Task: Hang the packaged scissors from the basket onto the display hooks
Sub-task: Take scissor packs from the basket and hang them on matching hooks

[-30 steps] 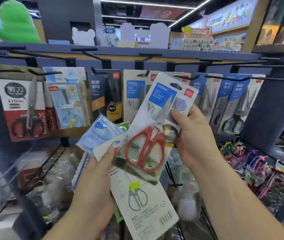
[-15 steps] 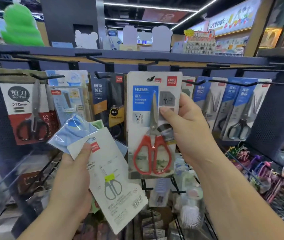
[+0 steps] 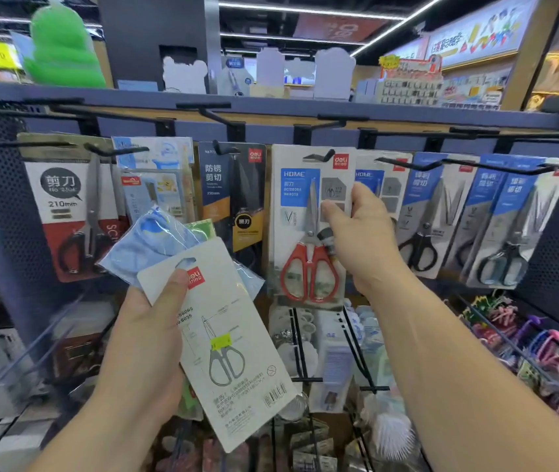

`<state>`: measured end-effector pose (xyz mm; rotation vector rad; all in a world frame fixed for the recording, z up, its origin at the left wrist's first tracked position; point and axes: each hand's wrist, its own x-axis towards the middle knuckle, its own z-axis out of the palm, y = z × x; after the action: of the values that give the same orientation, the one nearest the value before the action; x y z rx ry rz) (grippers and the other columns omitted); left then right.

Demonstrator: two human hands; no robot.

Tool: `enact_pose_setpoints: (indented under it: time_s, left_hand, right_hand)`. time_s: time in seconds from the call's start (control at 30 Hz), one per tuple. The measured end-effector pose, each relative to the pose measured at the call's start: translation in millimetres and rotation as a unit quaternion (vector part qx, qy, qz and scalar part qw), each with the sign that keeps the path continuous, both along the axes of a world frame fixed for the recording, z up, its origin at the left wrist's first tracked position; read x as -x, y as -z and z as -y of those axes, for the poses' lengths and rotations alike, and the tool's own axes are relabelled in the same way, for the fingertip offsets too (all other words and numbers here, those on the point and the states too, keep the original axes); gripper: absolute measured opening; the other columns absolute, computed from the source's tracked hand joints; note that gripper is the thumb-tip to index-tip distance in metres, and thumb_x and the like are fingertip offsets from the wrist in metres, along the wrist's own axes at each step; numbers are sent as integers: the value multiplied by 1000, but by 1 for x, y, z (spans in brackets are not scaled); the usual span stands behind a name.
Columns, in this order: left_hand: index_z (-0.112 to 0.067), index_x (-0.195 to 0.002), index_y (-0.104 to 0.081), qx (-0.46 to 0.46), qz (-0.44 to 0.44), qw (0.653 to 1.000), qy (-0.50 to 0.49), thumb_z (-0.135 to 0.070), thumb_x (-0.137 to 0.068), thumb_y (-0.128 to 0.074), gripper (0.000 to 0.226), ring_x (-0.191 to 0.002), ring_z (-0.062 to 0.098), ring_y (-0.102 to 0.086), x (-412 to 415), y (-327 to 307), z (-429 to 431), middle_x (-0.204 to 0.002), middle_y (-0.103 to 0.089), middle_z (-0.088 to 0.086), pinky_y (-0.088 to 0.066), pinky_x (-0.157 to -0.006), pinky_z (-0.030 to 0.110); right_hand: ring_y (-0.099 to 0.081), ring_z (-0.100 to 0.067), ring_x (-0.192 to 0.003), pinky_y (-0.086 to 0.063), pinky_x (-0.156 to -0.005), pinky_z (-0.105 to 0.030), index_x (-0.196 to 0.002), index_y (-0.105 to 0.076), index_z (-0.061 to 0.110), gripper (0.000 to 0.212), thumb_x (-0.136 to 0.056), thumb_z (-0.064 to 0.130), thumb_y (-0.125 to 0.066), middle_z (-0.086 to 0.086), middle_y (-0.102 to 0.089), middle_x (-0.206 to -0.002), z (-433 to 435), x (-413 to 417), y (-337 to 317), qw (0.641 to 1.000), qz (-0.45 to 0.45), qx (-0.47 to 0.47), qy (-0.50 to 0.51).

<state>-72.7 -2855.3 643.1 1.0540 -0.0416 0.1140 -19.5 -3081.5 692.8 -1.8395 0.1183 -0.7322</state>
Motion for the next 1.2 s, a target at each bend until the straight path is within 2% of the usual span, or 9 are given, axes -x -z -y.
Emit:
enact_pose_setpoints:
  time_s: [0.13,0.37,0.47,0.57,0.7,0.87,1.03,1.1,1.2]
  left_hand:
    - [-29,-120,-68,15,-7,999,31,-24,-105,-56,20,-84,12,-80,3,-2,0,-102,-82,-2,-62,-70,38]
    - [-24,-122,-70,31,-9,997,64,-20,-103,-57,23,-89,20,-80,9,1,1,-110,-81,6,-67,-70,39]
    - [-21,-122,-69,40,-18,997,58,-20,-104,-56,22,-92,23,-80,13,3,7,-110,-81,8,-67,-73,42]
    - [-20,-119,-66,39,-41,997,45,-18,-104,-58,17,-85,20,-80,19,8,18,-104,-82,6,-65,-65,40]
    - [-23,-122,-67,49,-64,996,48,-26,-107,-55,20,-87,20,-80,26,14,28,-105,-82,5,-63,-71,42]
    - [-31,-132,-69,74,-89,992,42,-52,-106,-52,38,-113,25,-75,26,15,29,-118,-80,-1,-55,-102,54]
    - [-29,-126,-70,65,-104,992,-17,-47,-109,-51,31,-97,25,-80,23,13,28,-109,-82,0,-61,-81,44]
    - [-38,-123,-67,40,-84,993,-68,-45,-110,-50,23,-98,19,-78,22,14,24,-110,-80,-7,-60,-85,41]
    - [-29,-127,-62,16,-87,991,-96,-41,-112,-45,26,-95,21,-72,27,12,26,-119,-74,0,-56,-67,23]
  right_hand:
    - [-70,-12,-104,-59,-96,-47,-110,-65,24,10,-101,27,-65,9,-74,-110,1,-6,3,1000,18,6,14]
    - [-60,-5,-98,-55,-86,-30,-121,-54,40,51,-79,54,-80,16,-60,-111,-24,68,29,994,78,50,50]
    - [-63,-1,-92,-54,-72,-22,-116,-47,56,70,-59,63,-87,25,-61,-106,-51,105,54,988,-81,80,-106]
    - [-69,-2,-85,-60,-76,-30,-130,-27,70,93,-65,56,-93,21,-70,-100,-58,116,79,974,-165,73,-136]
    - [-73,3,-89,-60,-83,-32,-157,-14,54,112,-76,44,-91,23,-77,-99,-47,125,86,964,-215,29,-155]
    - [-73,0,-101,-62,-88,-39,-148,-42,53,80,-84,40,-86,26,-75,-112,-29,133,86,957,-217,46,-185]
    - [-74,-3,-100,-60,-91,-45,-119,-68,36,20,-101,28,-67,20,-76,-113,-12,150,85,959,-200,62,-190]
    - [-75,-6,-97,-62,-87,-43,-117,-69,35,17,-104,26,-62,18,-77,-109,-3,155,82,969,-177,27,-167]
    - [-72,0,-98,-62,-80,-26,-114,-68,45,28,-106,21,-57,29,-75,-106,3,157,75,994,-72,-8,-81]
